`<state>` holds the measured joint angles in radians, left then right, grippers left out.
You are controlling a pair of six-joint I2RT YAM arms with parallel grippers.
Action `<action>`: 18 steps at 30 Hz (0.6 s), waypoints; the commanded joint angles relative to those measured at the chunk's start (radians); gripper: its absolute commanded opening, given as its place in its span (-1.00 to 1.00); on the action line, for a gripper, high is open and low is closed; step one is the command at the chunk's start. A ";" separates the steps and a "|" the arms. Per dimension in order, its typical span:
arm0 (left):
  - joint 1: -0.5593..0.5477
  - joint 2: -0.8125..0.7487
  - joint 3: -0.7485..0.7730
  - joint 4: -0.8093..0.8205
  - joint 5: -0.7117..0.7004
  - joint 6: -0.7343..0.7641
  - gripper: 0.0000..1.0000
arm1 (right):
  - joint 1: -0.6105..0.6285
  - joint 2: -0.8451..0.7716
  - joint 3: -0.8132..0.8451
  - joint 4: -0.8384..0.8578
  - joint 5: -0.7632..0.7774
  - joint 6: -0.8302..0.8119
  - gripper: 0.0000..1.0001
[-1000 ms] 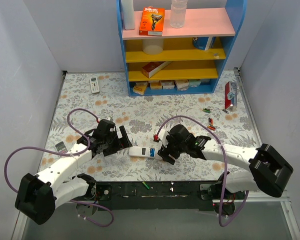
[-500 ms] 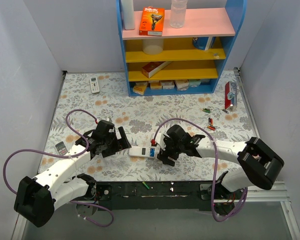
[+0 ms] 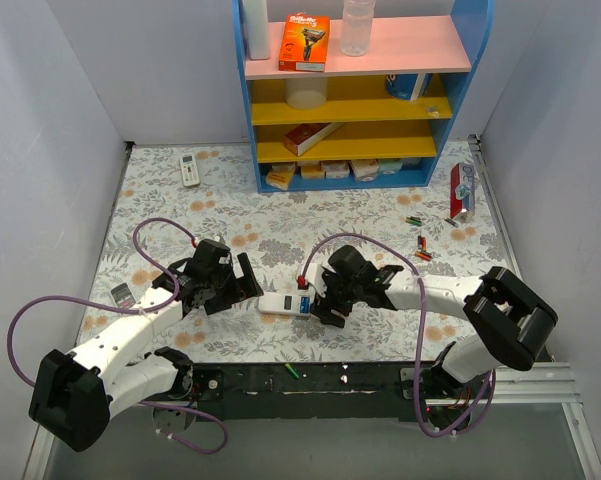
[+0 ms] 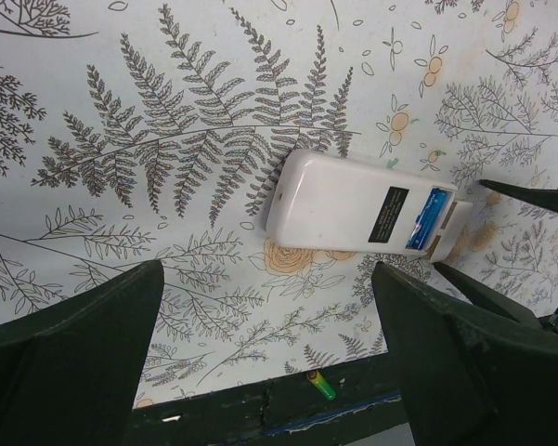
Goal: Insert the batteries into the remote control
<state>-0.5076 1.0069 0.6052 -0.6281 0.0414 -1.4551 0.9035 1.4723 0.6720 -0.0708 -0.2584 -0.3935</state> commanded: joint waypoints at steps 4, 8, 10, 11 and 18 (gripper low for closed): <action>-0.003 -0.001 0.036 -0.004 -0.012 0.002 0.93 | -0.003 0.037 0.041 -0.017 -0.038 -0.019 0.39; -0.003 0.002 0.036 -0.004 -0.012 0.002 0.93 | -0.003 0.059 0.057 -0.038 -0.048 -0.033 0.24; -0.003 0.001 0.036 -0.005 -0.012 0.001 0.93 | -0.003 0.069 0.066 -0.052 -0.056 -0.044 0.21; -0.003 0.001 0.036 -0.004 -0.012 0.001 0.93 | -0.003 0.072 0.069 -0.055 -0.059 -0.044 0.18; -0.003 0.006 0.039 -0.004 -0.012 0.004 0.93 | -0.003 0.068 0.100 -0.093 -0.068 -0.059 -0.23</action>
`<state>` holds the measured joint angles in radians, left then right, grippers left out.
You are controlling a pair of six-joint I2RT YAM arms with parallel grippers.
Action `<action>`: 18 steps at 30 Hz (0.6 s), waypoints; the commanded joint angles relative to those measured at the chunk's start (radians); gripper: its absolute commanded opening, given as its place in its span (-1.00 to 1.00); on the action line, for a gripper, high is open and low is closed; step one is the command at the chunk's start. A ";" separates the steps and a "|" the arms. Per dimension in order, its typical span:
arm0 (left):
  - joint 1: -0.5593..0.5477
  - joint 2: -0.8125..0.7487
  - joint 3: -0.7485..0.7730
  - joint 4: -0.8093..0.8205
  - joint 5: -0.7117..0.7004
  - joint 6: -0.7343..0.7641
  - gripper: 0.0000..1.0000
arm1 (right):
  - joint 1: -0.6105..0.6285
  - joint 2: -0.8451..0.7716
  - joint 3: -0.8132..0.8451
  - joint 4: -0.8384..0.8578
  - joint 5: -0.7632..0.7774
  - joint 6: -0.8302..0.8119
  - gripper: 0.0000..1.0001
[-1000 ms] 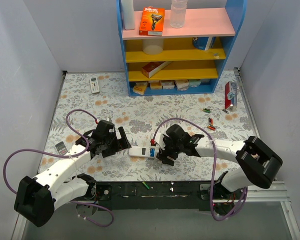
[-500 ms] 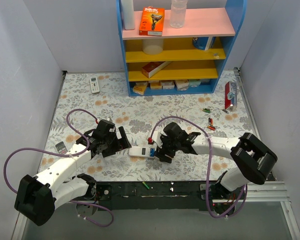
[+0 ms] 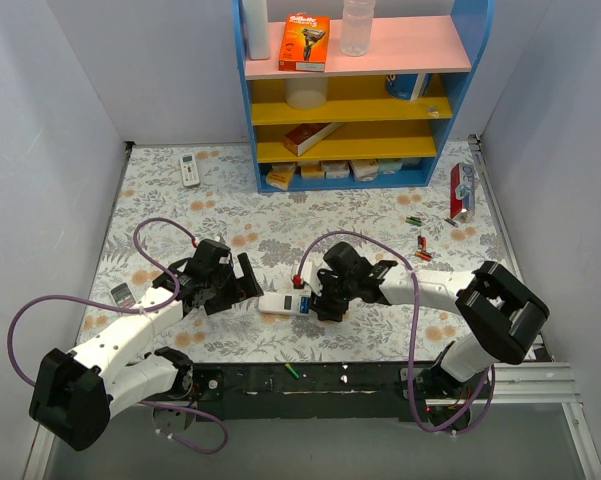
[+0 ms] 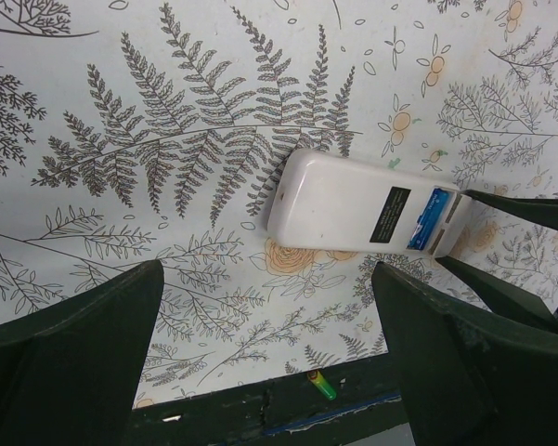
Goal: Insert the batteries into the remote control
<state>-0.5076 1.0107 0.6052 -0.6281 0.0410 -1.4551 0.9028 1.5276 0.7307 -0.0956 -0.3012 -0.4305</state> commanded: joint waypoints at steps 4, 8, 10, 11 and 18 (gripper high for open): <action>-0.003 0.002 0.038 -0.004 -0.010 0.002 0.93 | -0.002 0.008 0.062 -0.095 -0.018 -0.027 -0.24; -0.003 -0.001 0.033 0.001 -0.009 0.002 0.93 | -0.002 0.003 0.114 -0.145 -0.001 -0.036 -0.24; -0.003 0.002 0.031 0.005 -0.006 0.002 0.93 | -0.001 0.003 0.150 -0.177 0.016 -0.039 -0.24; -0.003 0.005 0.031 0.007 -0.006 0.002 0.93 | 0.001 0.006 0.162 -0.190 0.020 -0.042 -0.24; -0.003 0.017 0.016 0.028 -0.007 -0.002 0.93 | 0.010 0.057 0.257 -0.279 0.051 -0.068 -0.23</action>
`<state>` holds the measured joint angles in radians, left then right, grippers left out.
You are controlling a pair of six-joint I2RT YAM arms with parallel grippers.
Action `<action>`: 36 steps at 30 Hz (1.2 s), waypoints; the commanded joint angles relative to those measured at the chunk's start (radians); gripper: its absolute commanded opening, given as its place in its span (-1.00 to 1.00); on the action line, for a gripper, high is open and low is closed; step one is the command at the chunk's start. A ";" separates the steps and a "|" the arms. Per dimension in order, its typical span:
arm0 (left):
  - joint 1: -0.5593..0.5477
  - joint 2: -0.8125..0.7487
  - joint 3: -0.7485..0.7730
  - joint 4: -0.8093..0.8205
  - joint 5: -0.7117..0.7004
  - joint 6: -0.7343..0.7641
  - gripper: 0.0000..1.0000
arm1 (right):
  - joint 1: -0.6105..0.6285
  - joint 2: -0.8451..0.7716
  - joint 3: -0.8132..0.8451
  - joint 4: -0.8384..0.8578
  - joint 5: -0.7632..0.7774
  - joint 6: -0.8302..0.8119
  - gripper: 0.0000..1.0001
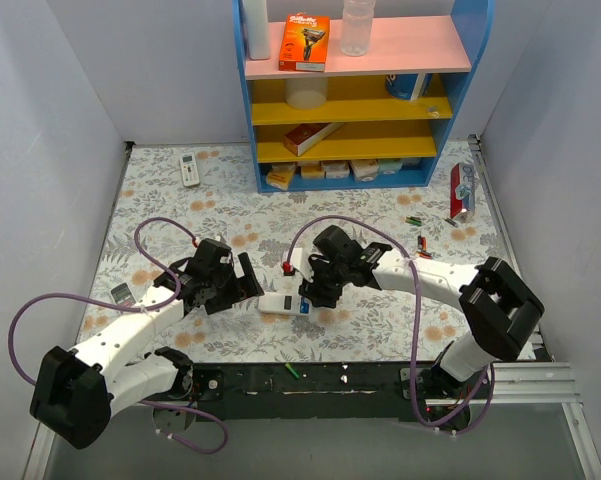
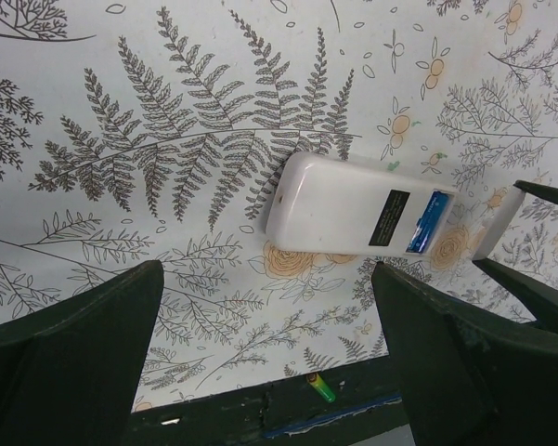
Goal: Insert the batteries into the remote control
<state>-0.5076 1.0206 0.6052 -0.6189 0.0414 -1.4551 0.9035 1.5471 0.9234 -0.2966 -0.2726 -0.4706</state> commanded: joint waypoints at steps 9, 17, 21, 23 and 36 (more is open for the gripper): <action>-0.003 0.078 -0.004 0.108 0.017 -0.042 0.83 | 0.026 0.100 0.147 -0.171 0.023 -0.025 -0.23; -0.003 0.179 -0.022 0.174 0.074 -0.034 0.51 | 0.041 0.128 0.180 -0.191 0.032 -0.022 -0.23; -0.003 0.203 -0.021 0.183 0.086 -0.028 0.29 | 0.049 0.146 0.199 -0.207 0.038 -0.020 -0.24; -0.002 0.208 -0.024 0.186 0.092 -0.028 0.23 | 0.055 0.154 0.210 -0.217 0.039 -0.019 -0.23; -0.003 0.236 -0.044 0.203 0.114 -0.028 0.01 | 0.074 0.202 0.264 -0.253 0.062 -0.008 -0.24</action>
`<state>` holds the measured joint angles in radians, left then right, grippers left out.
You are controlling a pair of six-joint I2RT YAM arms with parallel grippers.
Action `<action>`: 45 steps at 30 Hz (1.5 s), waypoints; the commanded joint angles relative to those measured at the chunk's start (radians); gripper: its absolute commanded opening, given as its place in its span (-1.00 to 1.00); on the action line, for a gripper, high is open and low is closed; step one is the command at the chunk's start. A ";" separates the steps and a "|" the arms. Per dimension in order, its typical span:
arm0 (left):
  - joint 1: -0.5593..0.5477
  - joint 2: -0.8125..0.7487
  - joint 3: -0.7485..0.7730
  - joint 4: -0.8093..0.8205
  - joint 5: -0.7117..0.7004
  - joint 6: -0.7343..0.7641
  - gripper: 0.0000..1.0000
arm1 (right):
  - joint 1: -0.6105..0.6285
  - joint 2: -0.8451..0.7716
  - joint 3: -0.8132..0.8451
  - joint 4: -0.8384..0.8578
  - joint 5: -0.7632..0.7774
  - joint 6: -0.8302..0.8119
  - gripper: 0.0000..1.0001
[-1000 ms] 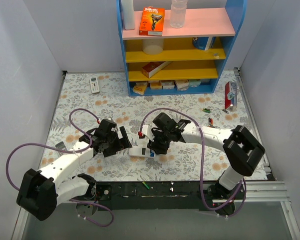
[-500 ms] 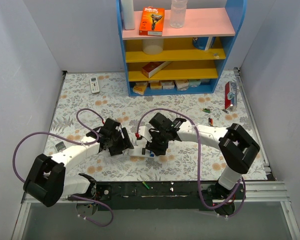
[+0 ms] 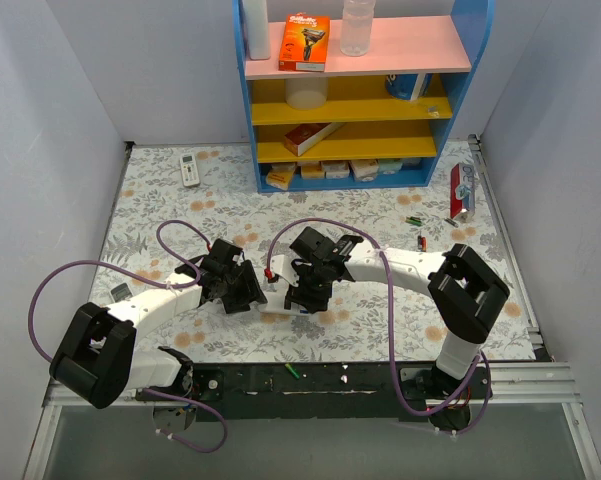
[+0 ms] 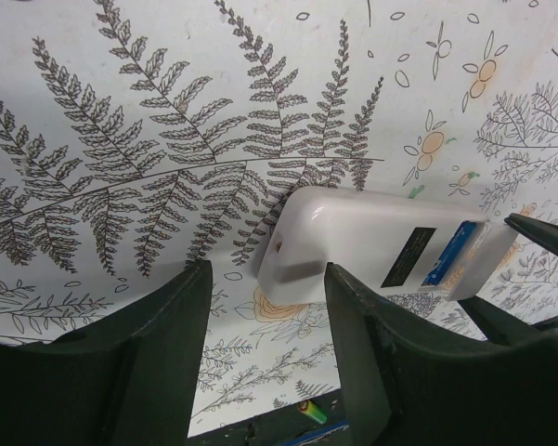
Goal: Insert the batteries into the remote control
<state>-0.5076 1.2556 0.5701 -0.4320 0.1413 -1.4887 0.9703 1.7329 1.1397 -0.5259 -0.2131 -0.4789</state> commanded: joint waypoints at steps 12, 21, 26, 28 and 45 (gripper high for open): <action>-0.003 0.005 -0.027 0.024 0.020 0.005 -0.13 | 0.015 0.047 0.063 -0.043 0.006 0.008 -0.24; -0.003 -0.001 -0.033 0.027 0.023 0.004 -0.23 | 0.024 0.059 0.092 -0.048 0.021 0.010 -0.24; -0.003 0.001 -0.030 0.027 0.024 0.005 -0.25 | 0.028 0.057 0.094 -0.054 0.035 0.006 -0.24; -0.002 0.002 -0.030 0.026 0.023 0.007 -0.25 | 0.028 0.065 0.098 -0.071 0.043 0.003 -0.24; -0.003 0.002 -0.029 0.024 0.023 0.010 -0.30 | 0.044 0.068 0.118 -0.089 0.069 -0.010 -0.24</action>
<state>-0.5076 1.2617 0.5507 -0.3878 0.1688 -1.4891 1.0023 1.7908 1.2068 -0.6064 -0.1516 -0.4759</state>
